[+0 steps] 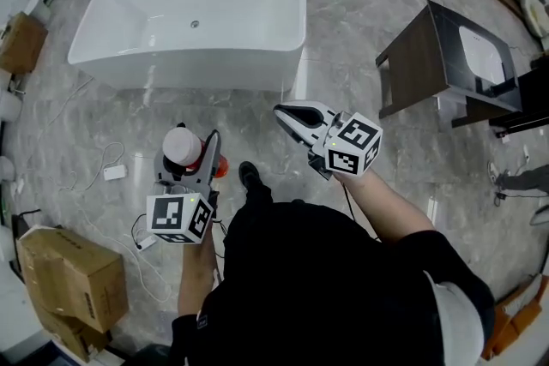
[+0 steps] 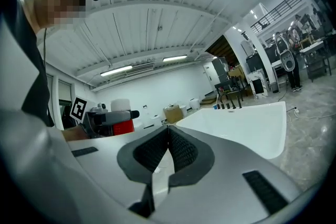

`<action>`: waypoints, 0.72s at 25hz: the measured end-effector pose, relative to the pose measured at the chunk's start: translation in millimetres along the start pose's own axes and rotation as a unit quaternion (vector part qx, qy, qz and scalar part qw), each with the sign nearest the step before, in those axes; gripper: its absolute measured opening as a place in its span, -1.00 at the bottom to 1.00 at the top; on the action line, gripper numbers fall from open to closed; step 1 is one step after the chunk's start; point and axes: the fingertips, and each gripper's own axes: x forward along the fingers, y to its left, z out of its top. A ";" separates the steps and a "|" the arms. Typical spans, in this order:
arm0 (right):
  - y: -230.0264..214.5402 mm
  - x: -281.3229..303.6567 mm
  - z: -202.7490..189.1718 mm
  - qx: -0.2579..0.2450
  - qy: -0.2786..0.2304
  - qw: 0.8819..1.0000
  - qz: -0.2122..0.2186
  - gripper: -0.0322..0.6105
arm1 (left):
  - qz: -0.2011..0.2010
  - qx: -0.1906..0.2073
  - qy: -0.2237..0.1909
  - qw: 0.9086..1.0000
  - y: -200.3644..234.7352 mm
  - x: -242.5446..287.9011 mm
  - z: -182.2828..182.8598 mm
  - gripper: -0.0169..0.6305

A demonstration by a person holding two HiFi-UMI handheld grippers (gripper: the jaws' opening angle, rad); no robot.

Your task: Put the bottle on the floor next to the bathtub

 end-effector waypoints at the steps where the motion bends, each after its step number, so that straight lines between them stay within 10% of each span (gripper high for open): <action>1: -5.8 17.9 3.9 -0.001 0.005 1.000 0.001 -0.81 | -0.003 0.011 0.001 1.000 12.6 9.3 3.9 -0.04; 18: -98.9 167.4 33.3 0.032 0.034 0.999 0.006 -0.81 | -0.052 -0.018 0.023 0.998 129.8 142.3 13.2 -0.04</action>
